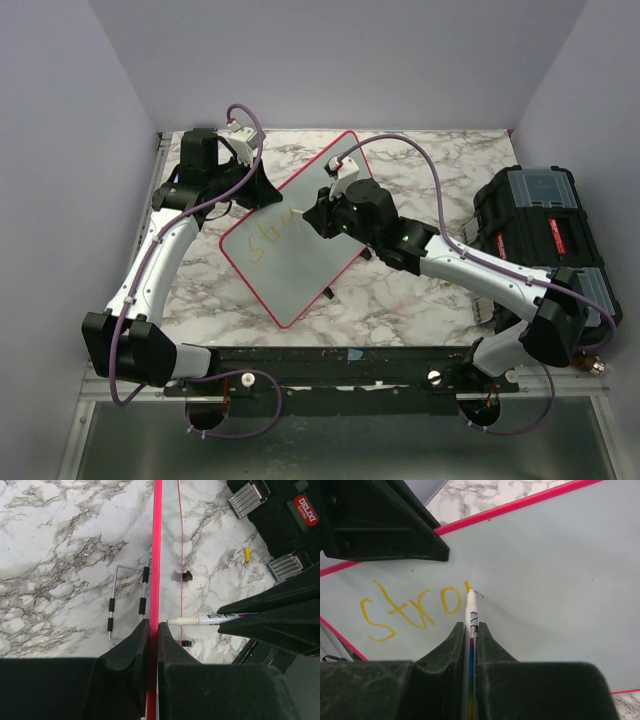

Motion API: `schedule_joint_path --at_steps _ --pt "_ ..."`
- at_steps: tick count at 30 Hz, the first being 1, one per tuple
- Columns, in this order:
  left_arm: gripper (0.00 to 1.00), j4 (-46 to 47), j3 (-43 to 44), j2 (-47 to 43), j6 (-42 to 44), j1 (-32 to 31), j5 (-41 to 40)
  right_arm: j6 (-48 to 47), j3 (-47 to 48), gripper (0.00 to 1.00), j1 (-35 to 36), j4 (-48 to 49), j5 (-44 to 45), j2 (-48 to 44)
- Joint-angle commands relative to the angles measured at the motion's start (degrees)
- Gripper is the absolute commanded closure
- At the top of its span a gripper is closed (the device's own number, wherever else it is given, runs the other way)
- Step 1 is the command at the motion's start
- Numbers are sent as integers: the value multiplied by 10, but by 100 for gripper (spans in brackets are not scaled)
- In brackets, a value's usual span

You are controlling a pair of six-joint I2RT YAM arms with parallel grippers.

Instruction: Write a sentence on the whiteboard

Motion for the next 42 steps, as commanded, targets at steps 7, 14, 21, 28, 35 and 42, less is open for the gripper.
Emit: schedule_joint_path --at_steps 7,14,21,28,35,42 --pt "100 -1 -5 -9 24 -11 -2 -7 37 99 -3 0 50 22" --pt "100 -1 -5 -10 24 -11 -3 2 24 99 -2 -8 67 18" --pt "100 1 -5 -13 24 -12 0 15 -10 99 -3 -9 64 6" --pt "100 0 -5 -16 23 -12 0 28 -30 99 -2 -11 57 -3" --pt "100 1 -6 -16 23 -12 1 31 -21 99 -3 -21 70 -14" --pt "100 2 -6 -16 23 -12 2 41 -33 99 -2 2 86 -53"
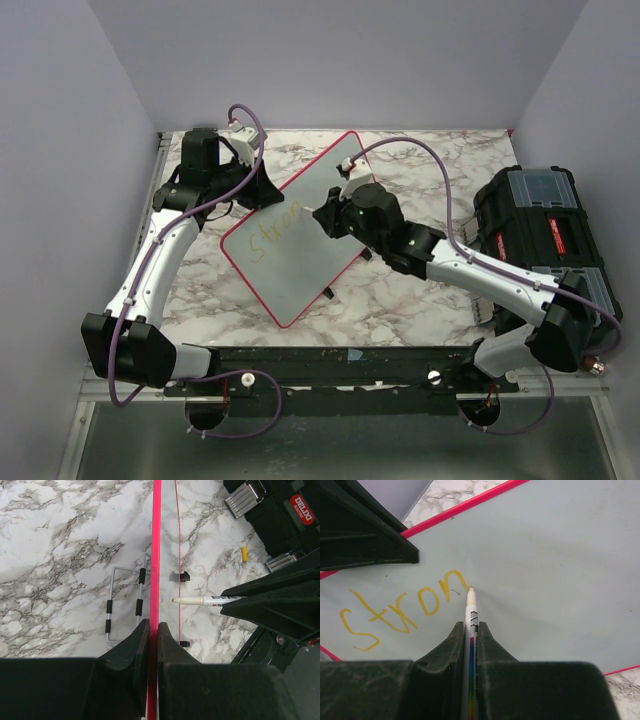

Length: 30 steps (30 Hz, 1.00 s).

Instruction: Write a sentence on the whiteboard

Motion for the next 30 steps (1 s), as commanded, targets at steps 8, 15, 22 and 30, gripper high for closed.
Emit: schedule_joint_path --at_steps 8,15,22,30 --pt "100 -1 -4 -12 22 -9 3 3 -18 99 -2 43 71 -55" --pt "100 -1 -4 -11 22 -9 6 -1 8 99 -2 43 74 -23" --pt "100 -1 -3 -9 21 -11 5 -3 25 99 -3 55 67 2" --pt "100 -2 -3 -10 21 -11 4 -7 34 99 -3 57 50 21"
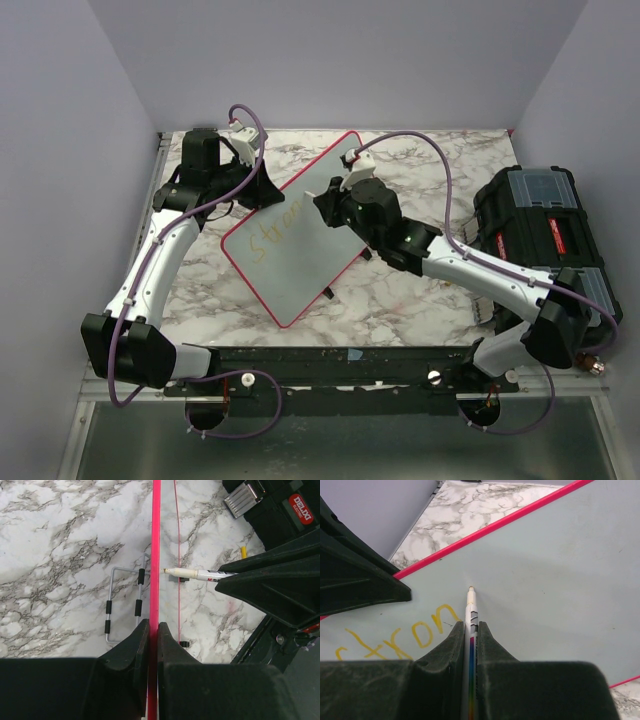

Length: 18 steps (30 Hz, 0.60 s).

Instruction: Write a sentence on the whiteboard

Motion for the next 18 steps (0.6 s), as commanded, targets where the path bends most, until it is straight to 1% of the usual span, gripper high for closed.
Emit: schedule_joint_path --at_steps 1,10,18 --pt "100 -2 -3 -8 22 -8 3 -12 21 100 -3 17 -13 13" --pt "100 -3 -2 -7 21 -9 4 -12 8 99 -3 22 -64 12" --pt "100 -3 -4 -9 22 -9 3 -6 -22 99 -3 17 -71 -1"
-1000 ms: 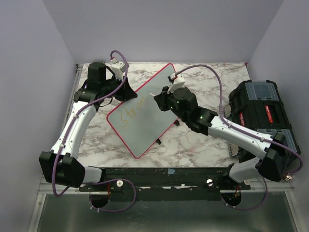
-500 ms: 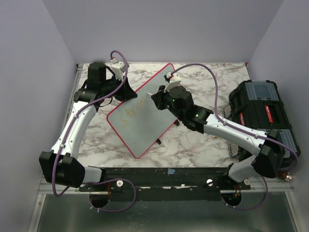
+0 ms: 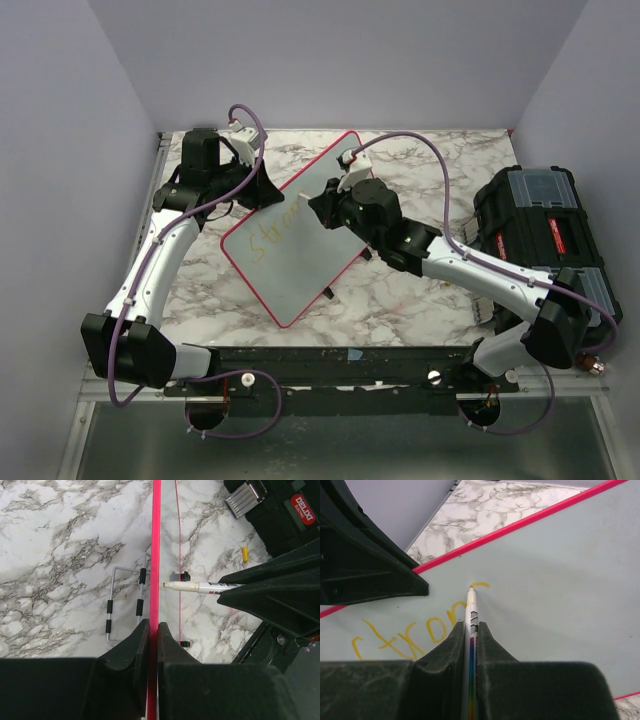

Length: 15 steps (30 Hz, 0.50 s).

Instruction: Write a sentence on the whiteboard

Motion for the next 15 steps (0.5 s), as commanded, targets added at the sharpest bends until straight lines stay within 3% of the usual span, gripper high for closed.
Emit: schedule_joint_path --at_steps 1,15 --pt "100 -2 -4 -10 22 -10 5 4 -28 99 -3 2 -26 -6" --pt "100 -2 -5 -11 22 -10 2 6 -32 99 -3 -21 29 -7"
